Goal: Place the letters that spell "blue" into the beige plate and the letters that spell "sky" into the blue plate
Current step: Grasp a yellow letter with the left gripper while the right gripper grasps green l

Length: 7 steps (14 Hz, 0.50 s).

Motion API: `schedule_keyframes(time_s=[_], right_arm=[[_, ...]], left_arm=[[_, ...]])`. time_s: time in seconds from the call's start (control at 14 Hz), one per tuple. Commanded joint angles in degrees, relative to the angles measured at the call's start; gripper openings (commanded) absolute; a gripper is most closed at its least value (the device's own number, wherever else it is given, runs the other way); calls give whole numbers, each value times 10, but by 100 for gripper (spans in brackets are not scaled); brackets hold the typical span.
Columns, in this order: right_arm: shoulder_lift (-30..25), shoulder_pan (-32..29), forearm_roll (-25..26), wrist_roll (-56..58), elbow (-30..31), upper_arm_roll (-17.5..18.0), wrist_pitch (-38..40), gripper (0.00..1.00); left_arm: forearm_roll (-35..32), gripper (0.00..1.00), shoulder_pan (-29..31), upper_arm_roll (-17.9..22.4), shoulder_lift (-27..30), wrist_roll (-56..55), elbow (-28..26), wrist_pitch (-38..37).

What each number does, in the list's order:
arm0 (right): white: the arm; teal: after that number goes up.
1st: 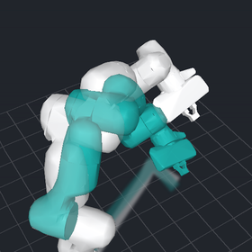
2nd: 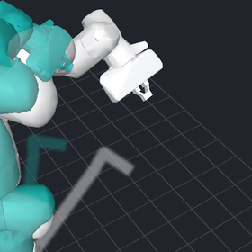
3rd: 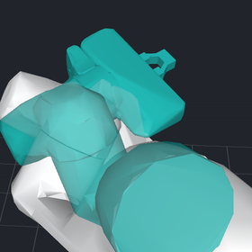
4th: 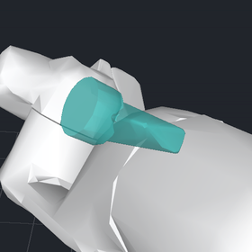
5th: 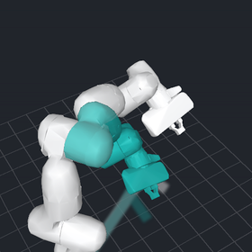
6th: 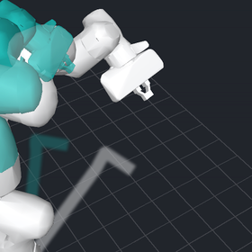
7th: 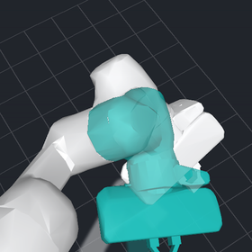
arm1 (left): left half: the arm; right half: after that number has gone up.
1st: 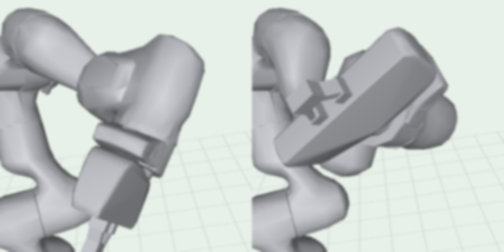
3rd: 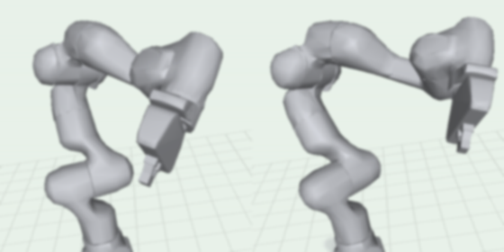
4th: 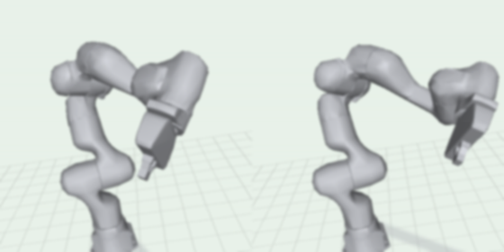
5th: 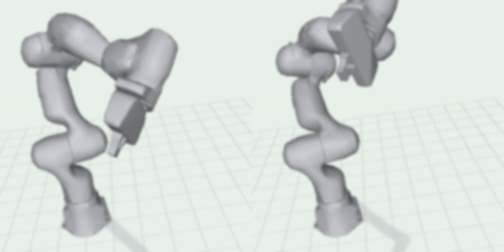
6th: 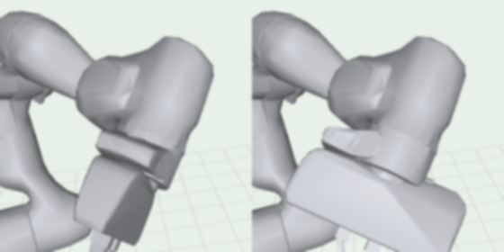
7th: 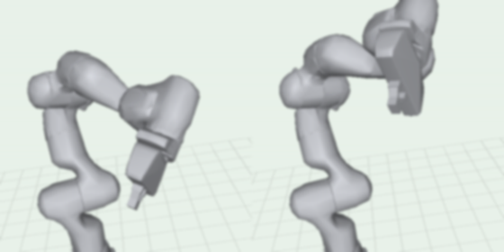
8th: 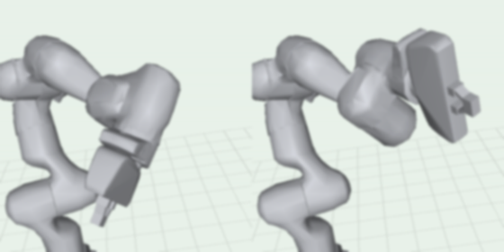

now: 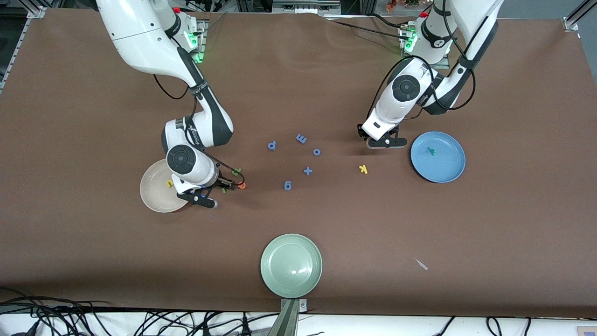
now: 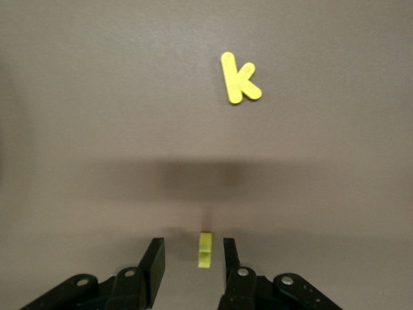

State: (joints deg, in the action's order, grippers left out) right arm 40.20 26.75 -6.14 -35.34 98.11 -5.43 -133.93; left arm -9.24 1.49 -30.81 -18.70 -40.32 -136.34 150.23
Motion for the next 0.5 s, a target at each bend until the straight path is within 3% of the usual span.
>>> schedule_keyframes(time_s=[0.0, 0.36, 0.43], right_arm=[[10, -3, 1, 9, -5, 2, -10, 65], [9, -3, 1, 23, -6, 1, -8, 31], [8, -4, 1, 31, -6, 0, -7, 28]], left_arm=[[-21, 43, -10, 1, -20, -24, 3, 22], [-40, 39, -25, 4, -27, -27, 2, 17], [-46, 39, -25, 4, -27, -32, 2, 16]])
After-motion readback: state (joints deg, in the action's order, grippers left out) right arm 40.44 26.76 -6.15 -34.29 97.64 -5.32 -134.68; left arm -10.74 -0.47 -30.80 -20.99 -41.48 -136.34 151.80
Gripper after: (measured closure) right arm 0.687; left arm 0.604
